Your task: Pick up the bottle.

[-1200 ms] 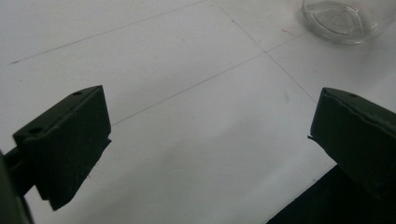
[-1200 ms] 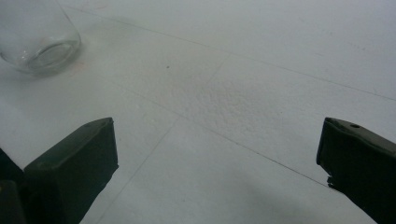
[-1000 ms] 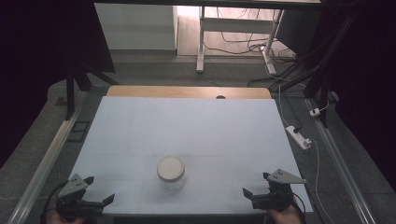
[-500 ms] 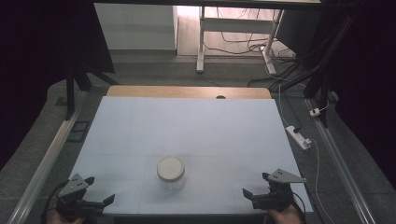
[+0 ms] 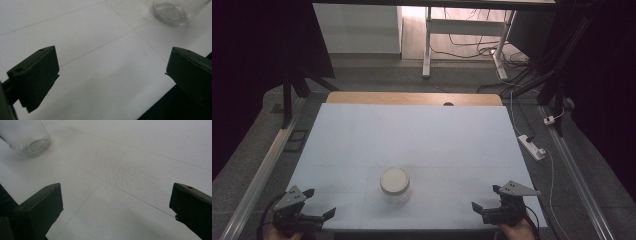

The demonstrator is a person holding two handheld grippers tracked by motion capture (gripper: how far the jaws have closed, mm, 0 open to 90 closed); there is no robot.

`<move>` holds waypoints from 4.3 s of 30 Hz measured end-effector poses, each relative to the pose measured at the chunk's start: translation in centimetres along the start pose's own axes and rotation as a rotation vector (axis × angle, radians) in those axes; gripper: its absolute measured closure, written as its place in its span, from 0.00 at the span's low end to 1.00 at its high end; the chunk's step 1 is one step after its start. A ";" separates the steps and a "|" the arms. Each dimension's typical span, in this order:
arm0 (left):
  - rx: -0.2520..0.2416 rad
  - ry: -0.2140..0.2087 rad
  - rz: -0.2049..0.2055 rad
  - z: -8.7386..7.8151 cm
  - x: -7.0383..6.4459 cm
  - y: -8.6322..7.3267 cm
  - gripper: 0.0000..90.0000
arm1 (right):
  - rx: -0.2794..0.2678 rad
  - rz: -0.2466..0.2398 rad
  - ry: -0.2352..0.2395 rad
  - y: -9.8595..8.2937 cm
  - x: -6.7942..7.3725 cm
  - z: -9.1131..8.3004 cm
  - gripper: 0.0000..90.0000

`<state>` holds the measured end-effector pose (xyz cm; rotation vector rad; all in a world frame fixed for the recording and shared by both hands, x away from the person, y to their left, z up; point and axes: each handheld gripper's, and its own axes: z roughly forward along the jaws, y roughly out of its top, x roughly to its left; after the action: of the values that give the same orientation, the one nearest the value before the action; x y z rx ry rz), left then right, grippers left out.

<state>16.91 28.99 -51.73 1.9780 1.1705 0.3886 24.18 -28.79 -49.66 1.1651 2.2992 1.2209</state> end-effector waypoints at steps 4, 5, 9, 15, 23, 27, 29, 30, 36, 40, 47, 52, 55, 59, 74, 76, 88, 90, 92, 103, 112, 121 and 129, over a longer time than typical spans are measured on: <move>-0.010 0.004 0.028 0.0 -0.4 0.2 0.00 | -0.002 0.004 0.001 0.0 -0.1 0.0 0.00; -0.013 0.001 0.031 0.0 -0.4 0.3 0.00 | -0.002 0.005 0.002 0.0 -0.1 0.0 0.00; -0.015 -0.013 0.041 0.1 -0.6 0.5 0.00 | -0.001 0.005 0.003 0.0 -0.1 0.0 0.00; -0.022 -0.020 0.074 0.3 -1.1 1.0 0.00 | 0.002 0.005 0.007 0.0 -0.1 0.0 0.00; -0.038 -0.087 0.119 1.0 -1.3 1.7 0.00 | 0.002 0.005 0.008 0.0 -0.1 0.0 0.00; -0.041 -0.097 0.151 1.4 -1.7 1.9 0.00 | 0.003 0.003 0.009 0.0 -0.1 0.0 0.00; -0.057 -0.104 0.164 1.6 -1.8 2.0 0.00 | 0.003 0.003 0.010 0.0 -0.1 0.0 0.00; -0.065 -0.109 0.171 1.6 -1.9 2.1 0.00 | 0.003 0.003 0.010 0.0 -0.1 0.0 0.00; -0.089 -0.127 0.189 2.2 -2.5 2.7 0.00 | 0.004 0.005 0.011 0.0 -0.1 0.1 0.00; -0.104 -0.161 0.194 2.8 -3.0 3.1 0.00 | 0.004 0.006 0.010 0.0 -0.1 0.1 0.00; -0.112 -0.203 0.217 4.1 -3.8 3.8 0.00 | 0.007 0.005 0.011 0.0 -0.1 0.1 0.00; -0.110 -0.225 0.217 5.1 -4.2 4.3 0.00 | 0.008 0.000 0.011 0.0 -0.1 0.1 0.00; -0.100 -0.237 0.229 5.7 -4.6 4.6 0.00 | 0.009 -0.004 0.011 0.0 -0.1 0.1 0.00; -0.096 -0.240 0.243 6.5 -5.0 5.1 0.00 | 0.010 -0.005 0.012 0.0 0.0 0.1 0.00; -0.059 -0.310 0.280 9.5 -5.6 7.0 0.00 | 0.014 -0.010 0.013 0.0 0.0 0.2 0.00; -0.054 -0.322 0.290 9.9 -5.6 7.2 0.00 | 0.014 -0.010 0.015 0.0 0.0 0.2 0.00; -0.033 -0.333 0.340 12.4 -6.7 8.3 0.00 | 0.019 -0.010 0.013 0.1 0.0 0.2 0.00; -0.030 -0.342 0.345 12.8 -6.9 8.4 0.00 | 0.019 -0.011 0.013 0.1 0.0 0.2 0.00; -0.027 -0.343 0.352 13.1 -7.1 8.5 0.00 | 0.019 -0.012 0.013 0.1 0.0 0.2 0.00; -0.042 -0.347 0.390 14.2 -7.6 9.0 0.01 | 0.020 -0.015 0.015 0.1 0.0 0.2 0.00; -0.049 -0.384 0.396 14.5 -7.6 9.0 0.07 | 0.020 -0.017 0.016 0.1 0.0 0.2 0.00; -0.050 -0.375 0.397 14.5 -7.7 9.0 0.08 | 0.017 -0.018 0.015 0.1 0.1 0.2 0.00; -0.043 -0.372 0.387 14.4 -7.7 9.1 0.08 | 0.018 -0.020 0.015 0.1 0.1 0.2 0.00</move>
<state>26.97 13.26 -53.15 2.1234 0.5438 0.2217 24.27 -28.58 -49.72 1.1402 2.3317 1.2084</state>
